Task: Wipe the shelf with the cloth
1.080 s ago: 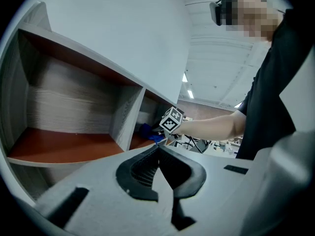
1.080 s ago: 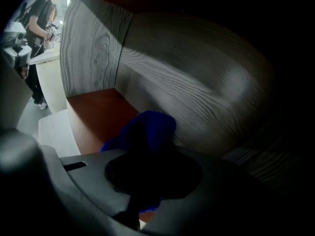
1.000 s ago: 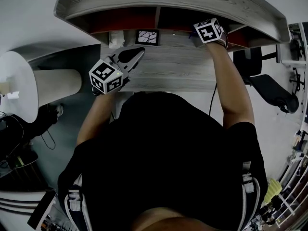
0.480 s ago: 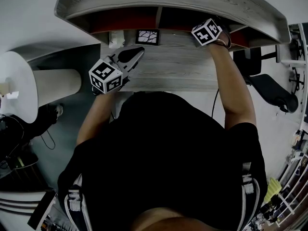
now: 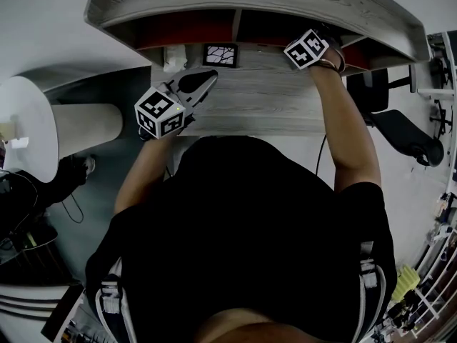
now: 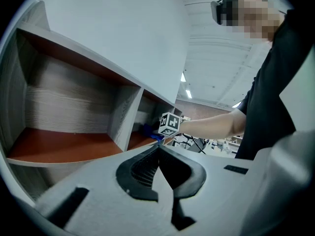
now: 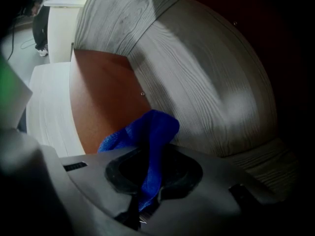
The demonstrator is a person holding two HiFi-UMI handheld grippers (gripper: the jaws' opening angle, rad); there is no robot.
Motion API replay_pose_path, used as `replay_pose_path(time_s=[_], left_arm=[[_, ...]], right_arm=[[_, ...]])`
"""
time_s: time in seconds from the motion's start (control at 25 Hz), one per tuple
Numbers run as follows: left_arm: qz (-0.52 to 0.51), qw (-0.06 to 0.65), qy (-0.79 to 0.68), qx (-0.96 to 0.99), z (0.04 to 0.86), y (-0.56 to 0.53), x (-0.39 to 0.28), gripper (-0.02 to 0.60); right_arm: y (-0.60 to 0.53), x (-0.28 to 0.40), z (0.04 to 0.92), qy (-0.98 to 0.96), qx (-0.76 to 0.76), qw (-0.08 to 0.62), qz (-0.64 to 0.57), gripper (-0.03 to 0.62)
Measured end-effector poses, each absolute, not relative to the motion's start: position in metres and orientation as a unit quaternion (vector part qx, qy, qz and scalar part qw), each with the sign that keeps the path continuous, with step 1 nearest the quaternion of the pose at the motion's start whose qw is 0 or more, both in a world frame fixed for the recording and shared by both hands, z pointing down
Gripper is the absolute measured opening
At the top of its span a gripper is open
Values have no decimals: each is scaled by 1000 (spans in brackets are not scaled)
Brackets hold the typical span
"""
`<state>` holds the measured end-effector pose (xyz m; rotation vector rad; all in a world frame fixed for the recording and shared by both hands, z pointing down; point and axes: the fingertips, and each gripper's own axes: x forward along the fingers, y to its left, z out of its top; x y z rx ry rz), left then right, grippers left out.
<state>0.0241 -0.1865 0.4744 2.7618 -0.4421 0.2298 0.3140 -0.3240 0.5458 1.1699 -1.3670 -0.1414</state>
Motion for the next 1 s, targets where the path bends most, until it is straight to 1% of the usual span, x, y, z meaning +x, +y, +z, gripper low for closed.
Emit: replay_pose_path(time_s=[0.76,1.0], left_arm=[[86,170,-169,967,480,-179,2,17],[87,171,-171,966,480,-176,-2,17]], right_arm=[[-325,312,548,-585,509,627,-71,35],[-324,311,548,-593,518,614,-62,34]])
